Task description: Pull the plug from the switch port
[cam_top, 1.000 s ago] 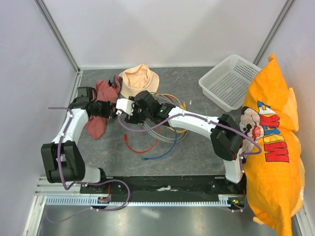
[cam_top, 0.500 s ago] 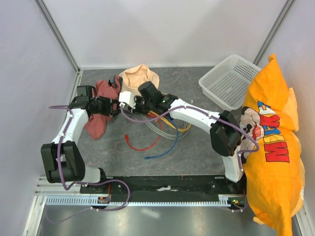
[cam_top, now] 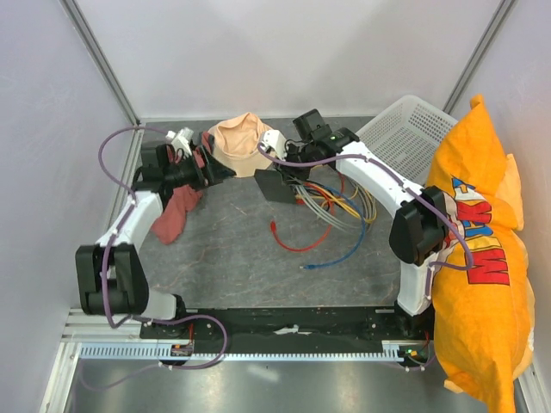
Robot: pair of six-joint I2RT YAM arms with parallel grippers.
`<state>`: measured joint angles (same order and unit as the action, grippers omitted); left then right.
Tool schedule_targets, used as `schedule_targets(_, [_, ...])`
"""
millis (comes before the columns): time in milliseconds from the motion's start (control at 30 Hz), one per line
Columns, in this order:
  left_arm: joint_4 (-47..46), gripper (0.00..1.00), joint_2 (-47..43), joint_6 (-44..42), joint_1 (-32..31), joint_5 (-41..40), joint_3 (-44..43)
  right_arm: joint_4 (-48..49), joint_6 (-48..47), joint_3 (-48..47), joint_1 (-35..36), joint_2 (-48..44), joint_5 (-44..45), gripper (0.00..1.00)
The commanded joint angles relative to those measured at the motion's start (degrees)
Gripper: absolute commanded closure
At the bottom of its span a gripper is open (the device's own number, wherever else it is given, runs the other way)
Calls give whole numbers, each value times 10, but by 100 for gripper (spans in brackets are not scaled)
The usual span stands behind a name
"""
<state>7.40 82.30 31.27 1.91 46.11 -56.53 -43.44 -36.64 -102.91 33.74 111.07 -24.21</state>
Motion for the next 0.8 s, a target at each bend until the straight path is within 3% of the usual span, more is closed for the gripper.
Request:
schedule_targets(0, [-177, 11, -123, -409, -38, 115, 111, -108, -3, -88, -11, -6, -127, 92])
schedule_targets(67, [-279, 9, -150, -498, -52, 153, 188, -142, -34, -111, -17, 6, -152, 92])
schedule_targets(167, [-312, 15, -157, -552, -77, 176, 216, -178, -47, -121, -21, 13, -169, 92])
schedule_targets(300, [-395, 25, -138, -513, -116, 176, 232, -196, -48, -126, -22, 13, -205, 92])
schedule_targets(433, [-442, 25, -118, -522, -154, 157, 246, -199, -44, -132, -23, 13, -239, 92])
schedule_targets(767, [-542, 27, -37, -417, -155, 120, 224, -212, -50, -137, -23, 6, -226, 92])
